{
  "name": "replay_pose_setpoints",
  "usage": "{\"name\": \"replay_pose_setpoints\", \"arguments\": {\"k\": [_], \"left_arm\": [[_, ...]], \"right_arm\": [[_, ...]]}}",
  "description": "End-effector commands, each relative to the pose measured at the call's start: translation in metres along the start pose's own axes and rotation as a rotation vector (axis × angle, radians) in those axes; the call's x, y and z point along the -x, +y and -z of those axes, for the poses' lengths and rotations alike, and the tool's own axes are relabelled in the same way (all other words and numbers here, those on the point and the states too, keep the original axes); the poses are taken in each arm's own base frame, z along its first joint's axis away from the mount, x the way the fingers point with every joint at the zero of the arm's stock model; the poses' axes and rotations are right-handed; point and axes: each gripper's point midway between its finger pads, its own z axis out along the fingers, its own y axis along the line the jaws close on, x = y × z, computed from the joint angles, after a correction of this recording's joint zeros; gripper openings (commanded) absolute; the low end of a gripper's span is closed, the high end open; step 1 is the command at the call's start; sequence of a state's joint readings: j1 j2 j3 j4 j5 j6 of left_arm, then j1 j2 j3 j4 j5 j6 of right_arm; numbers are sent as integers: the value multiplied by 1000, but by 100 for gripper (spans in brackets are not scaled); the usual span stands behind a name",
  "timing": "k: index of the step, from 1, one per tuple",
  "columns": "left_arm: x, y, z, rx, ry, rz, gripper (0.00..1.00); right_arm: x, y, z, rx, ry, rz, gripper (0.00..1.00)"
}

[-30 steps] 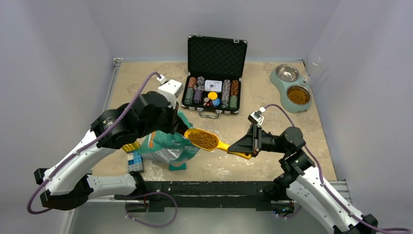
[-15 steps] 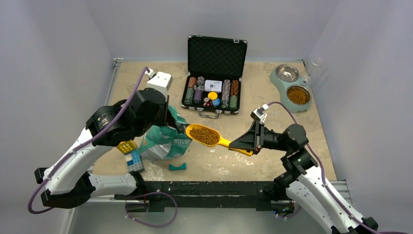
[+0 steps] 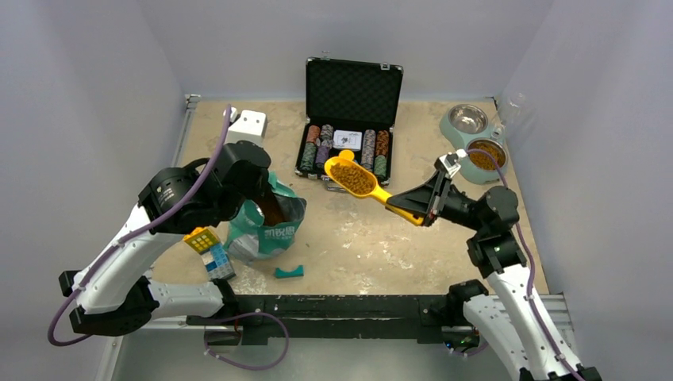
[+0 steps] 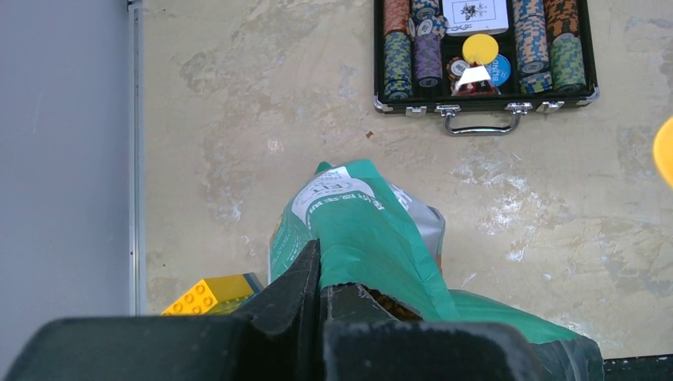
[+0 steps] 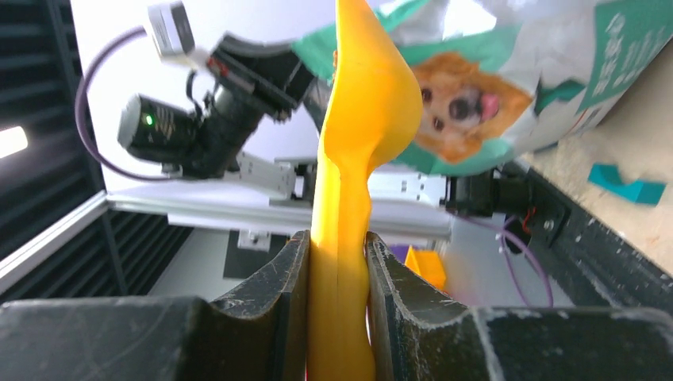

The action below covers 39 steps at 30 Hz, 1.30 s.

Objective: Serve the pet food

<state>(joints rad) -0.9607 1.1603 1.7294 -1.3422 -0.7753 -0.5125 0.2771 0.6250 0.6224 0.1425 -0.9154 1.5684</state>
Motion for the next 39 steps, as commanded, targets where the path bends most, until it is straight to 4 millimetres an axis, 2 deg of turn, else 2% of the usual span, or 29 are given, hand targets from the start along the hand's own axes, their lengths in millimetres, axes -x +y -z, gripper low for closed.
{"name": "replay_pose_setpoints", "arguments": {"k": [1, 6, 10, 12, 17, 24, 30, 39], "left_arm": [[49, 11, 22, -46, -196, 172, 0], [51, -14, 26, -192, -192, 157, 0], [50, -26, 30, -263, -185, 149, 0], [50, -30, 31, -290, -182, 143, 0], [51, -39, 36, -348, -184, 127, 0], [51, -42, 37, -373, -197, 114, 0], [54, -50, 36, -399, -207, 94, 0], [64, -53, 35, -402, -236, 51, 0]], "right_arm": [[31, 22, 5, 43, -101, 79, 0], [95, 5, 10, -1, -266, 119, 0], [149, 0, 18, -7, -394, 152, 0], [179, -6, 25, -26, -463, 161, 0], [238, -18, 48, -29, -616, 176, 0], [309, -48, 85, -69, -766, 202, 0], [349, -70, 108, -116, -885, 186, 0], [391, -111, 140, -187, -1052, 105, 0]]}}
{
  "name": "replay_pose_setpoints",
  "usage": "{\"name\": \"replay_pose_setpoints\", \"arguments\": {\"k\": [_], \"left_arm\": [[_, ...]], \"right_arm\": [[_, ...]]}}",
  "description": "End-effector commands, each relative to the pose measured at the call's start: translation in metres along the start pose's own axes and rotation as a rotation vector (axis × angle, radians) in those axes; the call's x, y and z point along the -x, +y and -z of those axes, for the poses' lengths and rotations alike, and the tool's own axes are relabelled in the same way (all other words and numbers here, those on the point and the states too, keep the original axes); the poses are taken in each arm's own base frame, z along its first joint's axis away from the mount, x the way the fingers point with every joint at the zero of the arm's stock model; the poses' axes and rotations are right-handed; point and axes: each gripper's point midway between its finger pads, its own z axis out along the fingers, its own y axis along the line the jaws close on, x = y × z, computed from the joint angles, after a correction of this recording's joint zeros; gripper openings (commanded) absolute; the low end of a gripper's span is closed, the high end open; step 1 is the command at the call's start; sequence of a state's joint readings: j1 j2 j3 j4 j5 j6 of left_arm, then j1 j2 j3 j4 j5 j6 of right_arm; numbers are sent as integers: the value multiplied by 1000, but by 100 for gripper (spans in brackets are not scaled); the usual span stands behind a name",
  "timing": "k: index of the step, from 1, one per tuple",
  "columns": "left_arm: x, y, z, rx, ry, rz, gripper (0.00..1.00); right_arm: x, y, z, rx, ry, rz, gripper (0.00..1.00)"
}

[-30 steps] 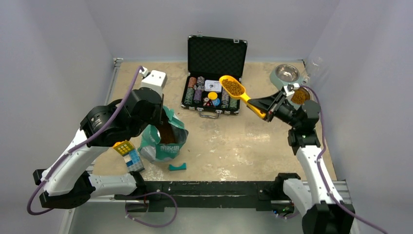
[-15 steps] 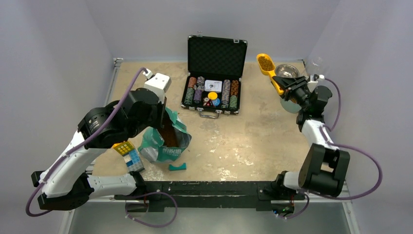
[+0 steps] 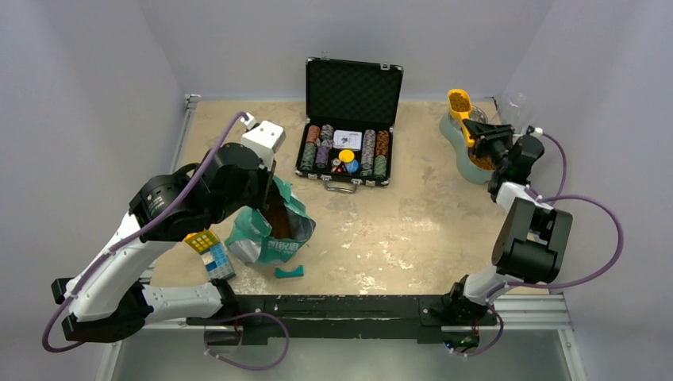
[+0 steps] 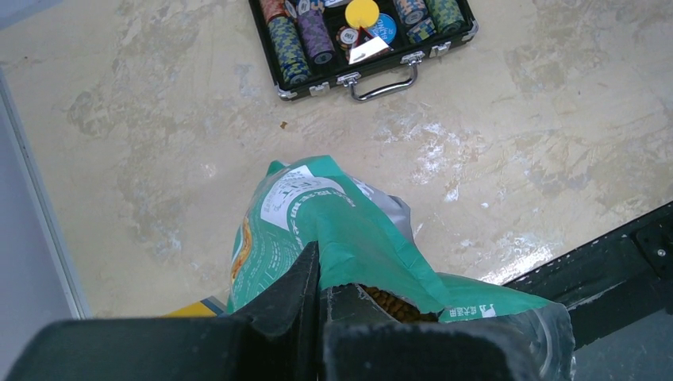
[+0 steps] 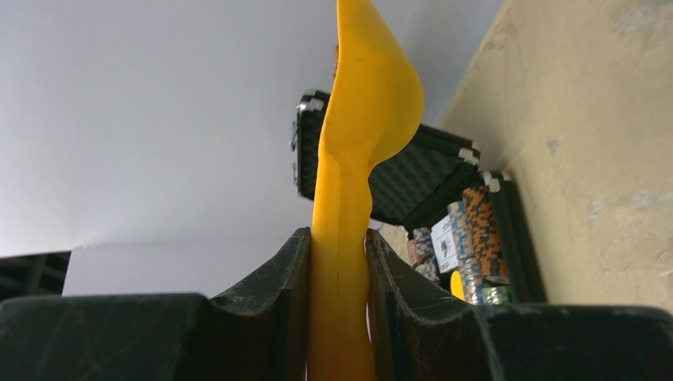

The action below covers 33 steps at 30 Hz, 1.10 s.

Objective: Serve the pet food

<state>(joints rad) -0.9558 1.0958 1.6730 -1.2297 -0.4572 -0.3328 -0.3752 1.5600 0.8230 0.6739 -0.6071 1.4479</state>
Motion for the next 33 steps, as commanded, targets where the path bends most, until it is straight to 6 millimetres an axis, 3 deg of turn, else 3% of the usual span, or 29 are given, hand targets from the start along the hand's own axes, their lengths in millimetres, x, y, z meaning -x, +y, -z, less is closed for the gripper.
{"name": "replay_pose_setpoints", "arguments": {"k": [1, 15, 27, 33], "left_arm": [[75, -8, 19, -64, -285, 106, 0], [76, -7, 13, -38, -275, 77, 0], [79, -7, 10, -28, -282, 70, 0], [79, -7, 9, -25, -284, 64, 0]], "right_arm": [[35, 20, -10, 54, -130, 71, 0], [70, -30, -30, -142, -251, -78, 0], [78, -52, -32, -359, -272, -169, 0], [81, -47, -37, -436, -268, -183, 0]]}}
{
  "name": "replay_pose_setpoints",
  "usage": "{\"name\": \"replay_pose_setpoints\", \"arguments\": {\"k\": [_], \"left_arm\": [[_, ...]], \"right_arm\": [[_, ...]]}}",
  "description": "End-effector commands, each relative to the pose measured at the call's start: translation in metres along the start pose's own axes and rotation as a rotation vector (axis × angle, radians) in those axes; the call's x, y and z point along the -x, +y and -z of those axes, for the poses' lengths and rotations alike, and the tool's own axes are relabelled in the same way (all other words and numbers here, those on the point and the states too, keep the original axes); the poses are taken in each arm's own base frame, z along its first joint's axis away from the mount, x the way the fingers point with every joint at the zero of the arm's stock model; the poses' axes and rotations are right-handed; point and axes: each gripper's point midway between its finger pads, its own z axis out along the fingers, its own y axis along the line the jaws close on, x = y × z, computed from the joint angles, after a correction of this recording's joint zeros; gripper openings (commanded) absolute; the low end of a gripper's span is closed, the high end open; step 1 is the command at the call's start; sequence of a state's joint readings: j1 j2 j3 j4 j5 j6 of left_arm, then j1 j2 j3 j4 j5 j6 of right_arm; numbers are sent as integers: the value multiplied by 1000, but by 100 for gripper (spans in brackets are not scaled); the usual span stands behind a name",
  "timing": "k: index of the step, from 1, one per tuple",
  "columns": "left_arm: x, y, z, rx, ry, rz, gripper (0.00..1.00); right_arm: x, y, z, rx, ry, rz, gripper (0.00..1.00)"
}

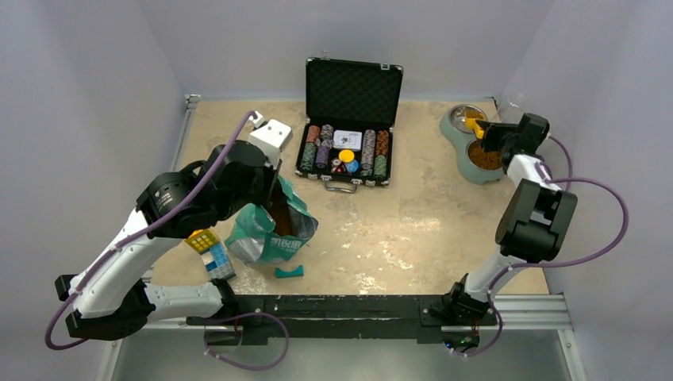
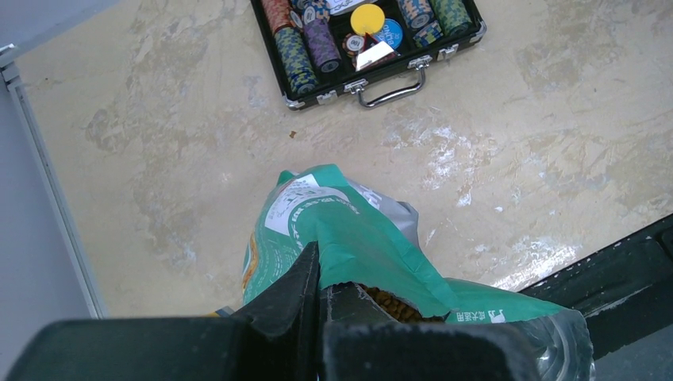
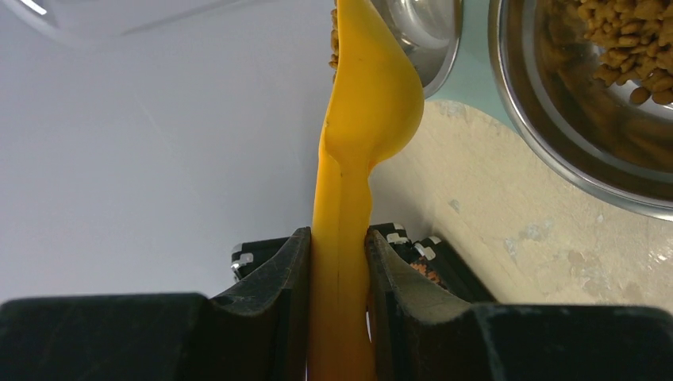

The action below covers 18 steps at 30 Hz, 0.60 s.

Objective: Serve the pet food

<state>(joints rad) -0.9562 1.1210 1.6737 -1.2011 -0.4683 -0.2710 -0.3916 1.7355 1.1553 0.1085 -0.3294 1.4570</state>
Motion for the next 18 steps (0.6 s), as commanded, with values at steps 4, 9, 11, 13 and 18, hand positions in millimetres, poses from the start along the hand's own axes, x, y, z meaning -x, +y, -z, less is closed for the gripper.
{"name": "replay_pose_setpoints", "arguments": {"k": [4, 9, 11, 13, 18], "left_arm": [[75, 0, 17, -23, -281, 123, 0], [77, 0, 18, -22, -285, 119, 0], [77, 0, 17, -21, -284, 116, 0], [78, 0, 18, -20, -288, 116, 0], [80, 0, 18, -22, -293, 113, 0]], "right_arm": [[4, 13, -3, -123, -23, 6, 0], [1, 13, -3, -210, -24, 0, 0], [1, 15, -3, -227, -26, 3, 0], [1, 15, -3, -261, -23, 5, 0], [3, 19, 0, -349, -40, 4, 0]]}}
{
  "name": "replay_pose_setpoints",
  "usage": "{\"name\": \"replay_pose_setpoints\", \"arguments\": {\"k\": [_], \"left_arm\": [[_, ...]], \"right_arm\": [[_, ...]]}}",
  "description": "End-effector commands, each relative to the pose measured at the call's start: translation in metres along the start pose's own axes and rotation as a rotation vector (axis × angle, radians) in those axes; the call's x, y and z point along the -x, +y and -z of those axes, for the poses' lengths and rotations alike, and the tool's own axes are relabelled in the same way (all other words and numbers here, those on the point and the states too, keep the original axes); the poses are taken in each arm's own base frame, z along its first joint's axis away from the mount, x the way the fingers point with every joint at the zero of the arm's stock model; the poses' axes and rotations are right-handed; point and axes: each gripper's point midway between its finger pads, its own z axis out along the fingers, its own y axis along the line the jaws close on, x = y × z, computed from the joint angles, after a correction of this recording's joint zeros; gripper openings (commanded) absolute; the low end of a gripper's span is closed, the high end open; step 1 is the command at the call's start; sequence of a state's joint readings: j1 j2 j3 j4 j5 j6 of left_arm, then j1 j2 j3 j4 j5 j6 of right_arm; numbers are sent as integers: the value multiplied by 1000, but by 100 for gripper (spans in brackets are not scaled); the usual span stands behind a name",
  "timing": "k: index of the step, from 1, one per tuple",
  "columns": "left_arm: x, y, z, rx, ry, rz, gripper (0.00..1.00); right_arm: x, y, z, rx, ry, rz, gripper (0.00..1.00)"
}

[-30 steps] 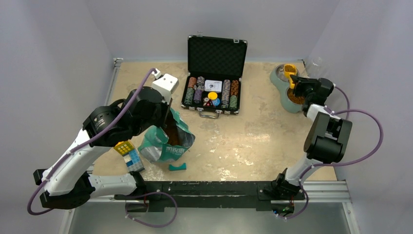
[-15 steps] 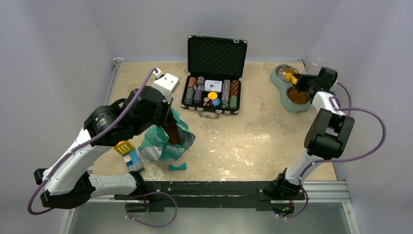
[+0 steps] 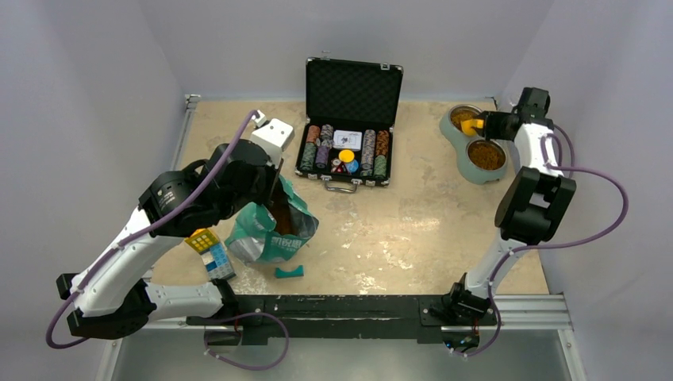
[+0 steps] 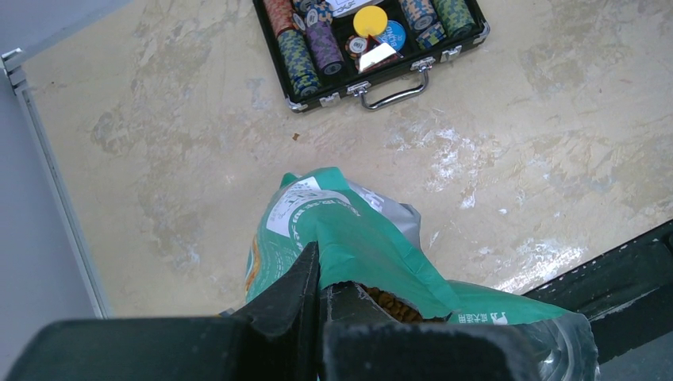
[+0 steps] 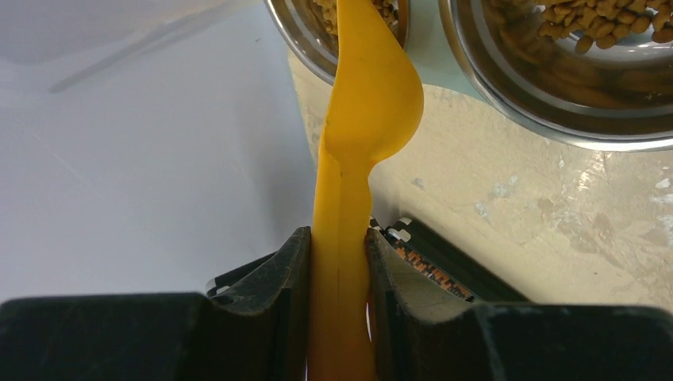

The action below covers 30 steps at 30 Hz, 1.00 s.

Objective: Serve the pet food

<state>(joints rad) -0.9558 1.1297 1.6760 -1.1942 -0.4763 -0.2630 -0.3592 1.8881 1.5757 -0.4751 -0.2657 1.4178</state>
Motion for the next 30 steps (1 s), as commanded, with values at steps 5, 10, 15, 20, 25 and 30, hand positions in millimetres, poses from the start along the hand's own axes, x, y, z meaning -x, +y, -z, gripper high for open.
{"name": "replay_pose_setpoints", "arguments": {"k": [5, 10, 15, 20, 25, 30], "left_arm": [[79, -1, 20, -35, -289, 121, 0], [78, -1, 20, -32, -287, 125, 0], [77, 0, 21, -32, -286, 133, 0], [76, 0, 21, -34, -284, 141, 0], [74, -1, 22, -40, -276, 160, 0], [68, -6, 21, -57, -249, 187, 0]], "right_arm": [[4, 16, 18, -125, -31, 23, 0], [6, 14, 20, -185, -39, 30, 0], [7, 22, 27, -174, -50, 24, 0], [4, 32, 32, -151, -40, 27, 0], [0, 52, 43, -34, -34, 61, 0], [-6, 64, 56, 111, -31, 172, 0]]}}
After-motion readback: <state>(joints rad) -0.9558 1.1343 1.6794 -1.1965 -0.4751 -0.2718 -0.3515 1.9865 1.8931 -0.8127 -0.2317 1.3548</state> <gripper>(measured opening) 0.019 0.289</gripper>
